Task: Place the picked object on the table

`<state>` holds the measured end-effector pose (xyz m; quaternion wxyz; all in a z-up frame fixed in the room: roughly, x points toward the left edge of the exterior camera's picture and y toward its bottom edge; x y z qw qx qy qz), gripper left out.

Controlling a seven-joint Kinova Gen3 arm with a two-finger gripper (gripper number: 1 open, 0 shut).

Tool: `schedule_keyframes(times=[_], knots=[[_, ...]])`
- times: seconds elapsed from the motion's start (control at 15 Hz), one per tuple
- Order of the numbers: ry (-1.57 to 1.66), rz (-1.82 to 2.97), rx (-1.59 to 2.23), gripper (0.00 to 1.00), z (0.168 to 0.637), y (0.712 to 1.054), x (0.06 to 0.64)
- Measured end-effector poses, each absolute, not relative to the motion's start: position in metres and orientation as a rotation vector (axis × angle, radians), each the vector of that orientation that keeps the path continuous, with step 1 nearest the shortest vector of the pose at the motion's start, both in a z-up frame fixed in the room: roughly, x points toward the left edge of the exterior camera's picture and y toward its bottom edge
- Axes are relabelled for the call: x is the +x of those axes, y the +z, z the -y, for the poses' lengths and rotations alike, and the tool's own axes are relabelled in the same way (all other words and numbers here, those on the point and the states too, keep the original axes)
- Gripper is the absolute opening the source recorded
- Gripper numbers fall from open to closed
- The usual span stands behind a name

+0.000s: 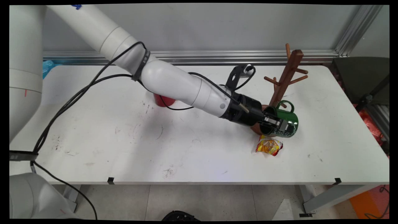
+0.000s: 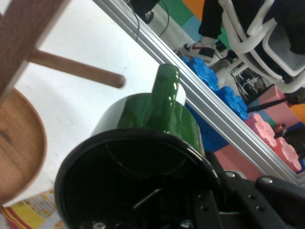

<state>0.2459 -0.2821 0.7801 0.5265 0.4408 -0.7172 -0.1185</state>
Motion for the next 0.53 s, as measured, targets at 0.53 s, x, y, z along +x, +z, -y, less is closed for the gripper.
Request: schedule_keyframes(times=[0.53], knots=[[-0.247,1.814,1.048,0.0,0.258,0.803,0.266]])
